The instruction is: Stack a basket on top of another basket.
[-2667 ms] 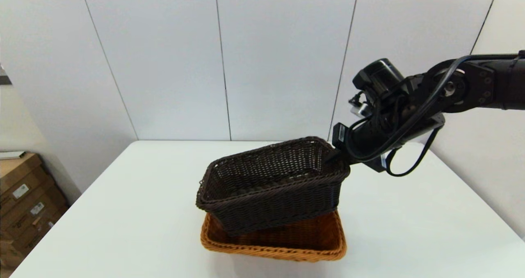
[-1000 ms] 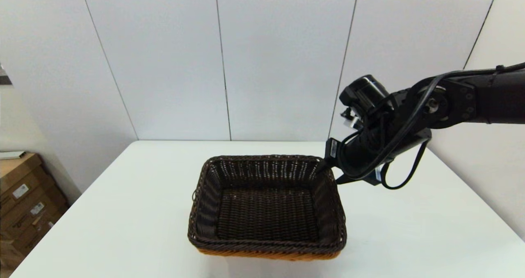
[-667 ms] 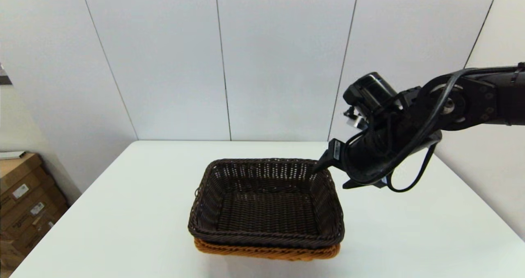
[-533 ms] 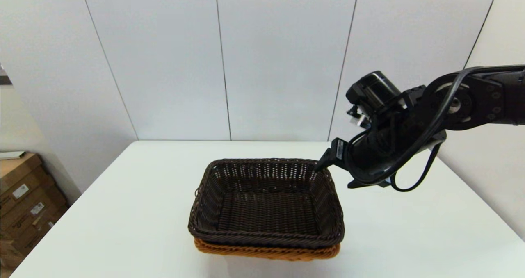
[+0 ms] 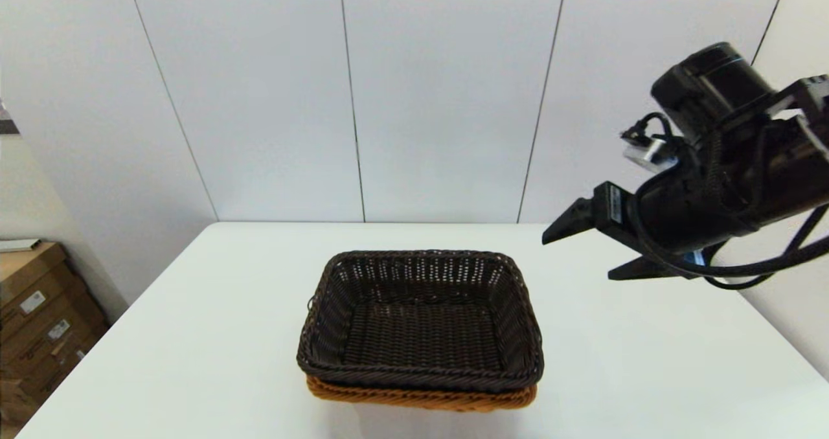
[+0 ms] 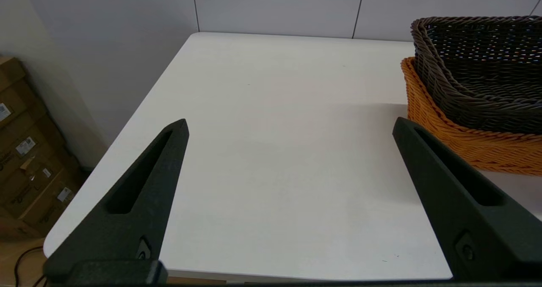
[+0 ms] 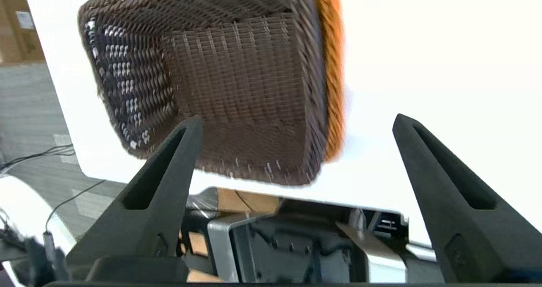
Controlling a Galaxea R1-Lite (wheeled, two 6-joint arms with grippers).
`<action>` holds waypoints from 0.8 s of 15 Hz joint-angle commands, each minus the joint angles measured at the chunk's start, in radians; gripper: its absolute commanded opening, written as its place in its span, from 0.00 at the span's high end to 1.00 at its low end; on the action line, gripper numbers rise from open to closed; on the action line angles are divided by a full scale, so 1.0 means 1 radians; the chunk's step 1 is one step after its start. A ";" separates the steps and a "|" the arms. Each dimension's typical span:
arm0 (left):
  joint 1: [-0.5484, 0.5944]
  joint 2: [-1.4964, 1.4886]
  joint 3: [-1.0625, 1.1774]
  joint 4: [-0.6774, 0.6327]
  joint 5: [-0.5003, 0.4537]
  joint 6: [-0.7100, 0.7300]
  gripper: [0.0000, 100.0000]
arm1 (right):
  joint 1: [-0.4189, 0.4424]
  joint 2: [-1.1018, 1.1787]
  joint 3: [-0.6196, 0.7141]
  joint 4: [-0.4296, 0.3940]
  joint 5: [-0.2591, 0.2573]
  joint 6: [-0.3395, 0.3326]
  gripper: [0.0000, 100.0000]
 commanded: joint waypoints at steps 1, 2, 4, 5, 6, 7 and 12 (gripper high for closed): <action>0.000 0.001 0.002 -0.001 0.001 -0.001 0.00 | -0.036 -0.213 0.058 0.060 -0.047 0.009 0.00; 0.000 0.001 0.002 -0.001 0.001 -0.001 0.00 | -0.034 -0.271 0.083 0.080 -0.129 0.011 0.00; 0.000 0.001 0.002 -0.001 0.001 -0.001 0.00 | -0.027 -0.428 0.179 0.080 -0.195 0.035 0.00; 0.000 0.001 0.000 -0.001 0.001 -0.001 0.00 | -0.030 -0.538 0.259 0.085 -0.198 0.058 0.00; 0.000 0.001 0.002 -0.001 0.001 -0.001 0.00 | -0.056 -0.626 0.322 0.088 -0.201 0.064 0.00; 0.000 0.001 0.002 -0.001 0.001 -0.001 0.00 | -0.105 -0.719 0.386 0.109 -0.204 0.064 0.00; 0.000 0.001 0.002 -0.001 0.001 -0.001 0.00 | -0.249 -1.104 0.597 0.236 -0.208 0.064 0.00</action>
